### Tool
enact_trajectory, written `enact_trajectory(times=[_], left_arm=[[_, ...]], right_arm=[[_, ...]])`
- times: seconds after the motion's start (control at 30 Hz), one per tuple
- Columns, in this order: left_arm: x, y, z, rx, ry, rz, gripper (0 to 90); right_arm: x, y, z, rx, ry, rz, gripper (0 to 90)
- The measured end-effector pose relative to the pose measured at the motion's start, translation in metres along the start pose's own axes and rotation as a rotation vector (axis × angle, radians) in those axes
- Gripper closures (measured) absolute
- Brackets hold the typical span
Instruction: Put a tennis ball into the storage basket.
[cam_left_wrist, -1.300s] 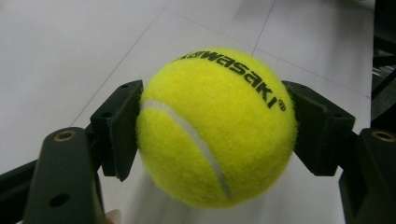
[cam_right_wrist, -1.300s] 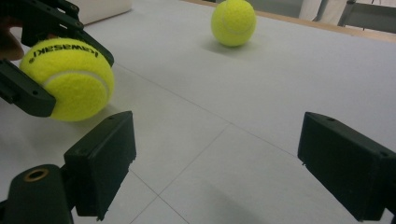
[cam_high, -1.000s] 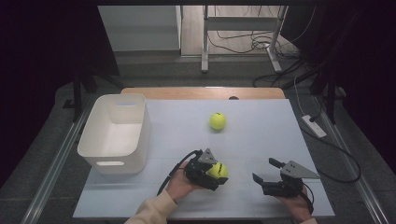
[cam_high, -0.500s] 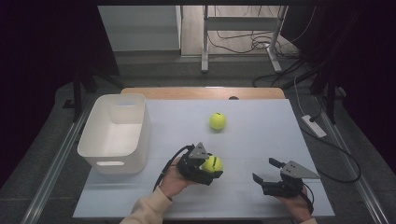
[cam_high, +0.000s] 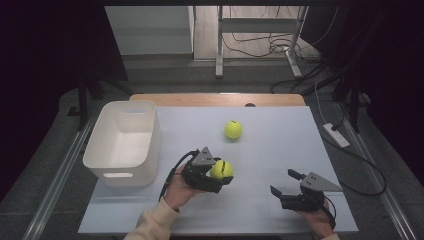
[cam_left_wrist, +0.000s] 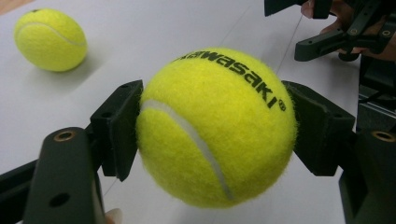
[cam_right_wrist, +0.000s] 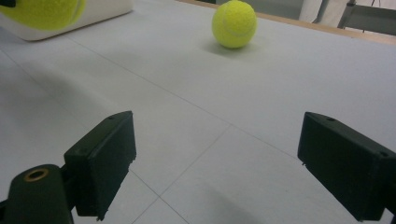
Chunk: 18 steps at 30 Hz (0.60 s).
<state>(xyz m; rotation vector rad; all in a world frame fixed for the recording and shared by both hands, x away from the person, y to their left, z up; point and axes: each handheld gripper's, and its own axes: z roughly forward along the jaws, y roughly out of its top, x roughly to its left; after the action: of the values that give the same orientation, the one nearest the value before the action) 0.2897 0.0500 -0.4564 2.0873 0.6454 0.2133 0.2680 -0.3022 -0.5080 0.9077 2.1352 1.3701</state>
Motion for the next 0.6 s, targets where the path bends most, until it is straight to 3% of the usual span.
enact_trajectory(times=[0.6], left_arm=[[0.005,0.002,-0.019,-0.054,0.037,0.003,26.7]], right_arm=[[0.000,0.000,-0.001,-0.001,-0.003,-0.004,11.7]])
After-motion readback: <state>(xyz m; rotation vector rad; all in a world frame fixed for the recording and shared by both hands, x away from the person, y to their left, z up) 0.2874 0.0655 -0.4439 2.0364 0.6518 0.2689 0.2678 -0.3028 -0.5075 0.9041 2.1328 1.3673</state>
